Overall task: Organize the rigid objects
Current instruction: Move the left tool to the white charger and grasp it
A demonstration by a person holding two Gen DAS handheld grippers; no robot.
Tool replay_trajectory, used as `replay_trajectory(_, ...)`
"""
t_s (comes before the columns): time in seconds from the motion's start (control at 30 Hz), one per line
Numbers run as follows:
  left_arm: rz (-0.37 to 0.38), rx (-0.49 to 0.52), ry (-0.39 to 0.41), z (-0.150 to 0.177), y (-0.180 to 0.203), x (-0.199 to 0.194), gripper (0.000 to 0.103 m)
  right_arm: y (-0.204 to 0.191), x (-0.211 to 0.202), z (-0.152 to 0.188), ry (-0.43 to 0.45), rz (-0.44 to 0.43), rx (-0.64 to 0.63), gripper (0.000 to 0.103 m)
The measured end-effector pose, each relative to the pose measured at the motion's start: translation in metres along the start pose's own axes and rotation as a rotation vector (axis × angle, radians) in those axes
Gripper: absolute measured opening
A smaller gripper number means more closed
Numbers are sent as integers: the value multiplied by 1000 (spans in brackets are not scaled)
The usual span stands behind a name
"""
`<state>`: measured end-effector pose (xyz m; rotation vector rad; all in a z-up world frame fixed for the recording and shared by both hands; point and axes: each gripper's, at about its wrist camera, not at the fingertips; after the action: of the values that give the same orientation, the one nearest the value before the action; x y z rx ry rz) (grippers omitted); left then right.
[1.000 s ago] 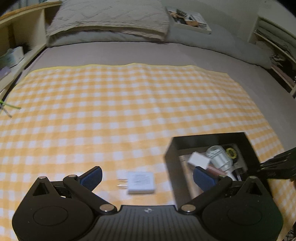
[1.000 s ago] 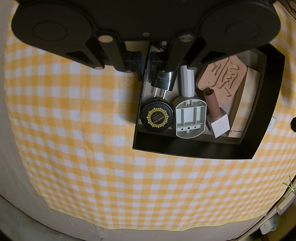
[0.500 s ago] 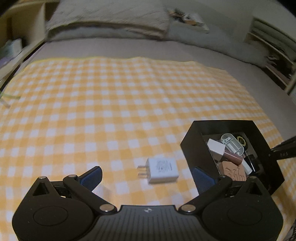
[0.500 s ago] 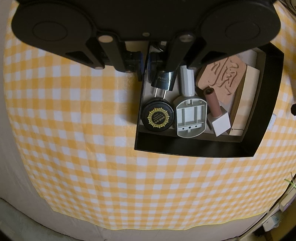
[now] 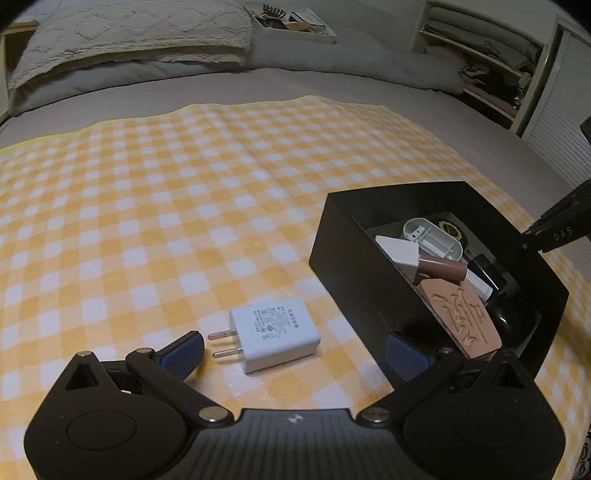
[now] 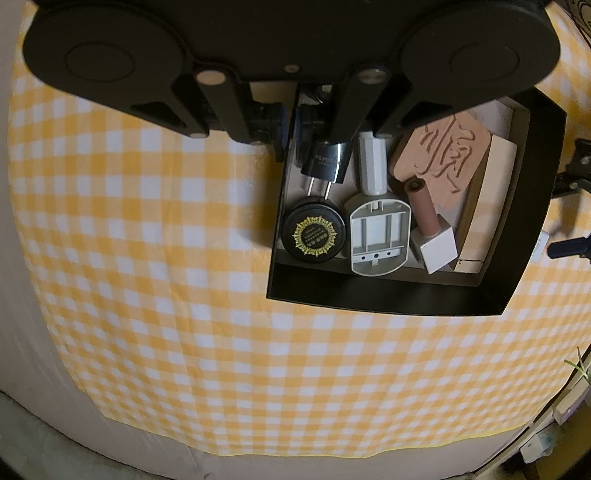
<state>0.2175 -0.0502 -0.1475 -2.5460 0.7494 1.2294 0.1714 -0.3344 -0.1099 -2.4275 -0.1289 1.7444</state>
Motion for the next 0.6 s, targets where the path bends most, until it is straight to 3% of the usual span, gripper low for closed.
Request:
replay_trajectory(0.2, -29, -42, -4, -2, -2, 11, 103, 1, 0, -2, 0, 4, -4, 5)
replay_trajectory(0.6, -174, -89, -14, 2, -26, 3, 103, -1, 1, -2, -1, 14, -17, 5)
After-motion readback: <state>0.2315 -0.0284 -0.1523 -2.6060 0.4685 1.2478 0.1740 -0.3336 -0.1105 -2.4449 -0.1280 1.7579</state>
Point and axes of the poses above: each gripper's, at about its wrist camera, not at the fingertips, and x roughly the way its jaws point, y to its right, z to its underside, and after that the axes turned 9 degrees about -z, right-handed
